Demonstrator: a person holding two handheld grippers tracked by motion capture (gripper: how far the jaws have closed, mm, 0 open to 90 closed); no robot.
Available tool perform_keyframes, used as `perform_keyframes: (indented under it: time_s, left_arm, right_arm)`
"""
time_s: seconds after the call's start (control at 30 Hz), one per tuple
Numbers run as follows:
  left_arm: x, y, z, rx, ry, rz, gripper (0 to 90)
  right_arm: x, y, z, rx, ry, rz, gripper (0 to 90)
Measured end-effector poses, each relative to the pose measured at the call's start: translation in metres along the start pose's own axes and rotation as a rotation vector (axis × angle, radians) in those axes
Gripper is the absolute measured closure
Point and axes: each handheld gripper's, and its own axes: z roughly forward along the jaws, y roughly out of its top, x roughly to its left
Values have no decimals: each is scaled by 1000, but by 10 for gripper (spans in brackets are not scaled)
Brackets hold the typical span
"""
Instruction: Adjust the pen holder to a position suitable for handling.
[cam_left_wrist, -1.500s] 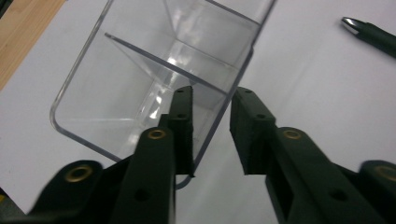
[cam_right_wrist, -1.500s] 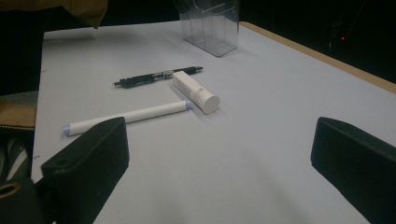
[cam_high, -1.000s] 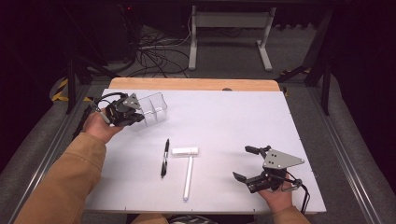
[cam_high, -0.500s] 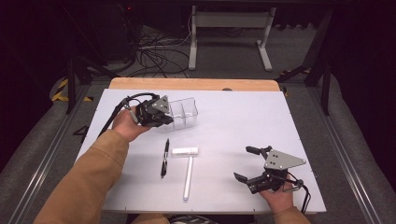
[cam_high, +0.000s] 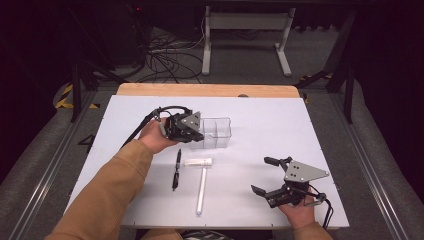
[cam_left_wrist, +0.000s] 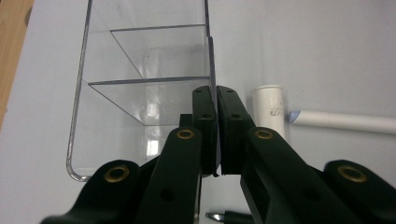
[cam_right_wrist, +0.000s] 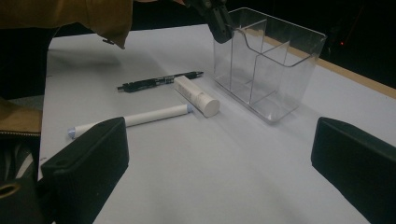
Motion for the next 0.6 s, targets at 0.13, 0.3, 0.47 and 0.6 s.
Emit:
perform_keyframes:
  time_s: [0.13, 0.3, 0.47, 0.6]
  left_arm:
    - [2, 1, 5, -29, -37, 9, 878]
    - [4, 1, 10, -38, -61, 14, 878]
    - [5, -2, 14, -50, -19, 103, 865]
    - [9, -4, 15, -64, -4, 95, 839]
  right_arm:
    - [0, 0, 0, 0, 1, -1, 48]
    - [0, -1, 0, 1, 4, 0, 47]
    - [0, -1, 0, 0, 6, 0, 47]
    - [0, -1, 0, 1, 8, 1, 47]
